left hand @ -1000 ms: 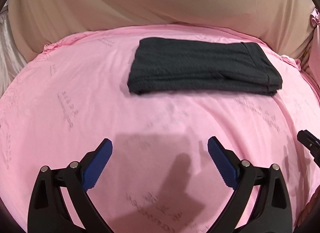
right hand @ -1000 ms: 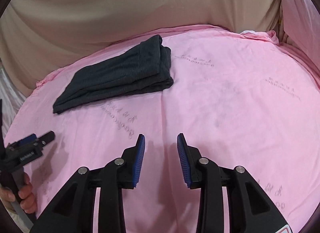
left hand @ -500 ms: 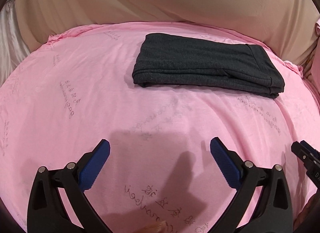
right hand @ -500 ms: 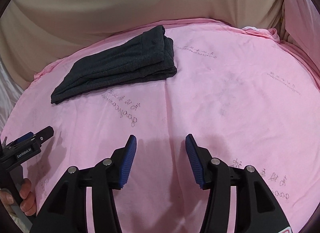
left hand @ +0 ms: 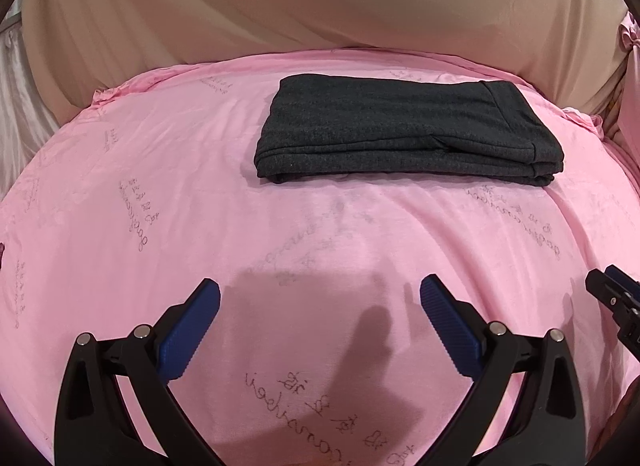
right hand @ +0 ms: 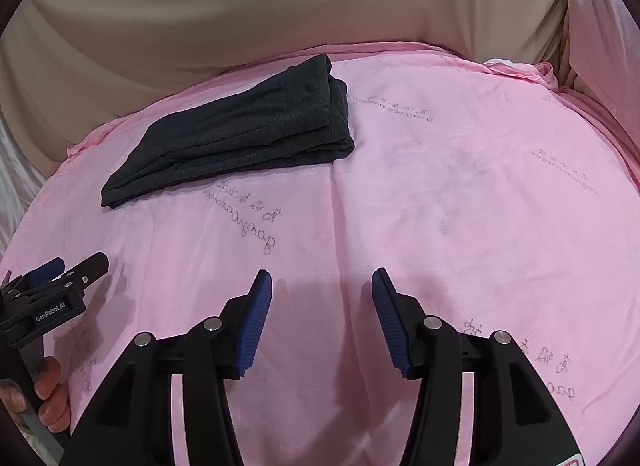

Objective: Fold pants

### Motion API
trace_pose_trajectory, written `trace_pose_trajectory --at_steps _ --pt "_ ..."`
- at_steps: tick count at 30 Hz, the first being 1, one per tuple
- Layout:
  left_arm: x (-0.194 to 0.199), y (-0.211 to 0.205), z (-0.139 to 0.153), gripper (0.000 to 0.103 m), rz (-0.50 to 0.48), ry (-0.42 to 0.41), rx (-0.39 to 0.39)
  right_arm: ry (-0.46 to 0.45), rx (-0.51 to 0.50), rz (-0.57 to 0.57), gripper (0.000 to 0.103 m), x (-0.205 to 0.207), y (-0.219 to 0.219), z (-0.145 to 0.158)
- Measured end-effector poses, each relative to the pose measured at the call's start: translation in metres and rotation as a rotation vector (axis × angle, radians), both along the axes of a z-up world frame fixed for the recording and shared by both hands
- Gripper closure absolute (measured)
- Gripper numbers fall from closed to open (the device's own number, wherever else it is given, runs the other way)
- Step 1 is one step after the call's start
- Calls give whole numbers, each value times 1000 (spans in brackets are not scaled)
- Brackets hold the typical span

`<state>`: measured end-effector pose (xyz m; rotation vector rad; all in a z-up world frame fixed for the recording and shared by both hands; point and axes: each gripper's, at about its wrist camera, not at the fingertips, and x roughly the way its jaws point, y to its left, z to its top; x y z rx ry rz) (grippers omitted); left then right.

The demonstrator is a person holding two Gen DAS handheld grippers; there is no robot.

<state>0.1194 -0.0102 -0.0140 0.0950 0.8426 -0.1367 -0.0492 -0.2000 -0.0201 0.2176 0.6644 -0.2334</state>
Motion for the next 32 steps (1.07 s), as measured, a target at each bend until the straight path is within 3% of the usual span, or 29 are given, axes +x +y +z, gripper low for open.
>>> trace_pose_trajectory --at_steps 14,17,32 --pt "-2 -3 2 5 -15 -22 13 4 -6 -1 51 1 1 0" --pt "3 -1 -2 5 -18 11 3 3 -6 -3 50 0 1 0" --pt "-4 -5 3 5 -40 -30 25 0 -9 -2 47 1 1 0"
